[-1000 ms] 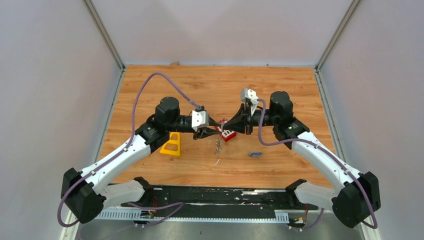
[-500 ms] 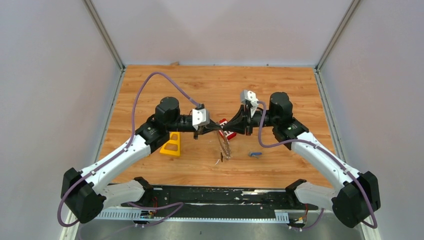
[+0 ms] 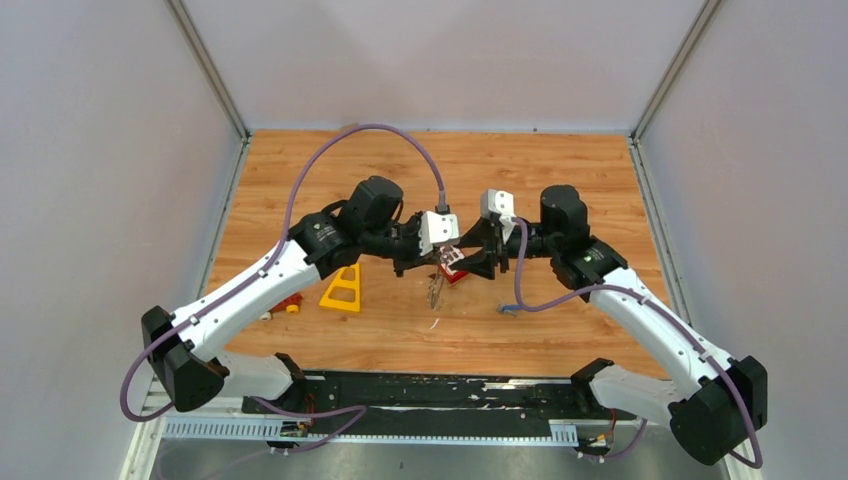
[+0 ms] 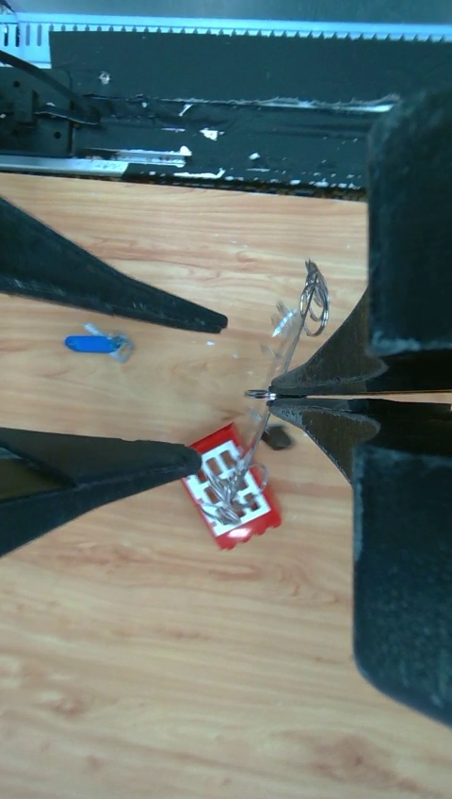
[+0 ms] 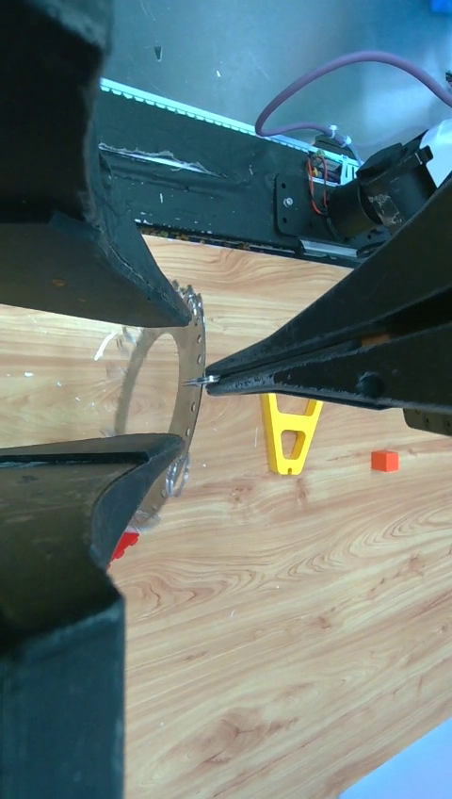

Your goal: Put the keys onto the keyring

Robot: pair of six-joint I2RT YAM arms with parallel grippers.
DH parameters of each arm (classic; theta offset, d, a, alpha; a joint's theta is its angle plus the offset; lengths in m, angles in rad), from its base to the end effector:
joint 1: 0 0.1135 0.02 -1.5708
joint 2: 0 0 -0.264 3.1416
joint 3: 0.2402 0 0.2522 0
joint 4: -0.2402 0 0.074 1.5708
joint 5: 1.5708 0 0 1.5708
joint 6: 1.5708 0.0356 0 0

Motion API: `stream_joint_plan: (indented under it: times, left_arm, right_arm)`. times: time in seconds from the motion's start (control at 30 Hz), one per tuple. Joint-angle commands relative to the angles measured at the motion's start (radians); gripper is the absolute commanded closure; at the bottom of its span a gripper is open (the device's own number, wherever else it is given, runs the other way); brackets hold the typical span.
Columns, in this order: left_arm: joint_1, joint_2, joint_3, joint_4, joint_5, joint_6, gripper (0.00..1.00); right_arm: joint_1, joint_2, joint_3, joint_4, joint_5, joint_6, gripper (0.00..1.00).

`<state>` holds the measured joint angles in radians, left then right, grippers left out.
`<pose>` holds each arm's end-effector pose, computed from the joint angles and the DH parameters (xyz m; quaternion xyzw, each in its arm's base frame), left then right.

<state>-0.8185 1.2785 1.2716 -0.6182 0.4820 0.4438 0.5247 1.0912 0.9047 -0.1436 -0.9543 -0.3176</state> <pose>0.1758 -0.2120 0.3628 0.5979 0.6338 -0.2911 0.3949 0.1927 0.1451 0.3306 -0.5391 0.5505 0.4251 0.4750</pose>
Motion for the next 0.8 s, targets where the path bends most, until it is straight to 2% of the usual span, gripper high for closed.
stream_joint_plan:
  times: [0.0, 0.6, 0.77]
  left_arm:
    - [-0.006, 0.018, 0.076, -0.093, -0.057, -0.074, 1.0]
    - [-0.01, -0.031, 0.018, 0.008, 0.043, -0.114, 1.0]
    - [-0.01, -0.043, -0.014, 0.034, 0.061, -0.115, 1.0]
  right_arm:
    - [0.014, 0.001, 0.031, -0.005, 0.002, -0.034, 0.56]
    - [0.055, 0.062, 0.031, 0.012, -0.06, -0.016, 0.7]
    - [0.058, 0.06, 0.034, 0.01, -0.06, -0.015, 0.78]
